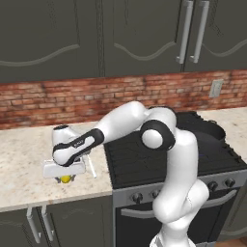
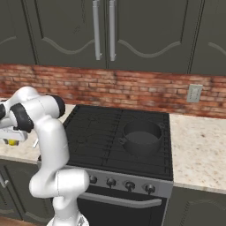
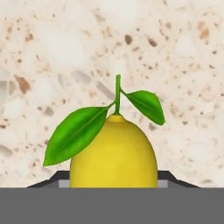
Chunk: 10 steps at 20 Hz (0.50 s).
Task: Put the lemon and carrot in the pot. Retrieve the spatula and lightly stir the vegetables in the pot.
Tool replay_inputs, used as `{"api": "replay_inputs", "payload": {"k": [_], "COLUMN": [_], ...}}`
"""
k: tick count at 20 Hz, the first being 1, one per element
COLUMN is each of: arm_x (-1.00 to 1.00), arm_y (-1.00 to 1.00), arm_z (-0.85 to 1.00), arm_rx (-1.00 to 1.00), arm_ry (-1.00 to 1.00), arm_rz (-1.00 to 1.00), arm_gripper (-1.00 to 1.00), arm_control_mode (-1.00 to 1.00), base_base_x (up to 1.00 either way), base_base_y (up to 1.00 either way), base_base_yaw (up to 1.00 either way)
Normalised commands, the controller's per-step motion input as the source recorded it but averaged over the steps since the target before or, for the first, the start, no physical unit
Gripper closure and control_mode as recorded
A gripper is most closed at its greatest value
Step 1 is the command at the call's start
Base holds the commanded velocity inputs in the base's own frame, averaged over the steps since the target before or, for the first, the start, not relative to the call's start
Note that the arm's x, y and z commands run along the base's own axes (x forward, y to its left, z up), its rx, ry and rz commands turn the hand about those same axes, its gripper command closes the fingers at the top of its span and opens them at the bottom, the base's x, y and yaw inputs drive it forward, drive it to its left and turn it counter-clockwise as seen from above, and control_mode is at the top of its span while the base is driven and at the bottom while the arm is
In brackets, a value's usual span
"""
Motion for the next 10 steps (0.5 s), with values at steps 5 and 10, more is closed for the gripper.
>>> {"api": "replay_inputs", "payload": {"k": [5,10], "arm_x": [-0.28,-0.07], "arm_y": [-0.30,-0.91], "arm_z": [0.10,0.41], "arm_rx": [0.00,0.00], "arm_ry": [-0.07,-0.06], "arm_rz": [-0.06,-0.04], "arm_gripper": [1.00,1.00], "arm_control_mode": [-1.00,-1.00], "base_base_x": [0.00,0.00], "base_base_y": [0.00,0.00], "base_base_yaw": [0.00,0.00]}}
